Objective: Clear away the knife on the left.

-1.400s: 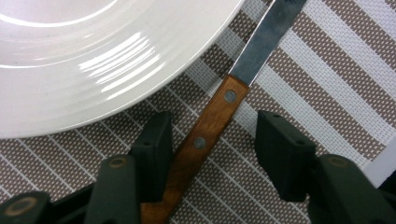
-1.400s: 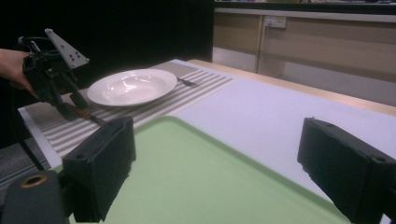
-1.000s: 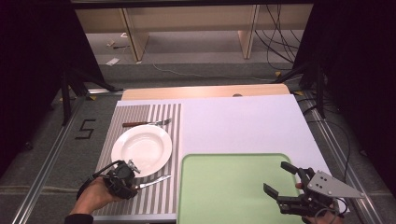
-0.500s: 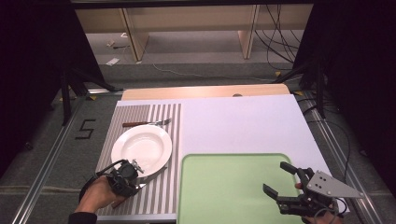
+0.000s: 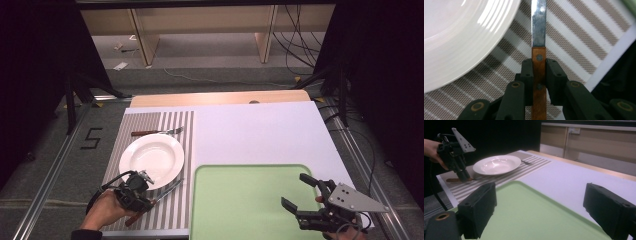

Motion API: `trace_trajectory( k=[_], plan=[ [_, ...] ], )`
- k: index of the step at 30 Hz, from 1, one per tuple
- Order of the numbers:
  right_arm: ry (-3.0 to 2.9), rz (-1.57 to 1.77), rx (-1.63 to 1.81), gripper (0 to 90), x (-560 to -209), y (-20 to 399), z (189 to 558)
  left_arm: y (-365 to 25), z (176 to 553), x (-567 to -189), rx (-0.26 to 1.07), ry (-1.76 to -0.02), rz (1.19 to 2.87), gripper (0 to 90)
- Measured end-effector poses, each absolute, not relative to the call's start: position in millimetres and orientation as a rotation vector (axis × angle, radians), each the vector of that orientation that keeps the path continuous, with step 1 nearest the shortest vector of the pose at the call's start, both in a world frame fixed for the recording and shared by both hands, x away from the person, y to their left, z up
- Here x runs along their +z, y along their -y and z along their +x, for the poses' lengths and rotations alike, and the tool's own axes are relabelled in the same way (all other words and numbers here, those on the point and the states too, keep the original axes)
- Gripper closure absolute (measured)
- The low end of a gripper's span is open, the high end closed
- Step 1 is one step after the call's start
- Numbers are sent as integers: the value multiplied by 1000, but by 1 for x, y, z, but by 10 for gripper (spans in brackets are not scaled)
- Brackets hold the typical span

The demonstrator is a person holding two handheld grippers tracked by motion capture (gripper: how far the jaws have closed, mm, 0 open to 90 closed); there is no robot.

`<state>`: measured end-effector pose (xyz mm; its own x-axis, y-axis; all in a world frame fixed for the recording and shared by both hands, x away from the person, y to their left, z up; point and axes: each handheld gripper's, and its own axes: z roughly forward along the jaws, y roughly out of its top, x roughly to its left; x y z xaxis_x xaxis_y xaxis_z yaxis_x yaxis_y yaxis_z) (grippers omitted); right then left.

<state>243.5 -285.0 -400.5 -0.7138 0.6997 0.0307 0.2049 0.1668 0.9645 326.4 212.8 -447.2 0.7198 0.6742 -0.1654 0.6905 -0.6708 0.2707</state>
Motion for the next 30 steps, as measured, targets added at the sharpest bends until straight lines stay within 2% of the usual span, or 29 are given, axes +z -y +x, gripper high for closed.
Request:
trace_trajectory(
  k=[15, 22, 30],
  plan=[
    [-2021, 856, 1568, 126, -400, 285, 243, -202, 322, -432, -125, -1003, 2426, 771],
    [-2021, 854, 1568, 126, -400, 285, 244, -189, 321, -424, -23, -1017, 2349, 771],
    [-2024, 851, 1566, 127, -400, 285, 243, -152, 316, -417, -4, -957, 2342, 771]
  ],
)
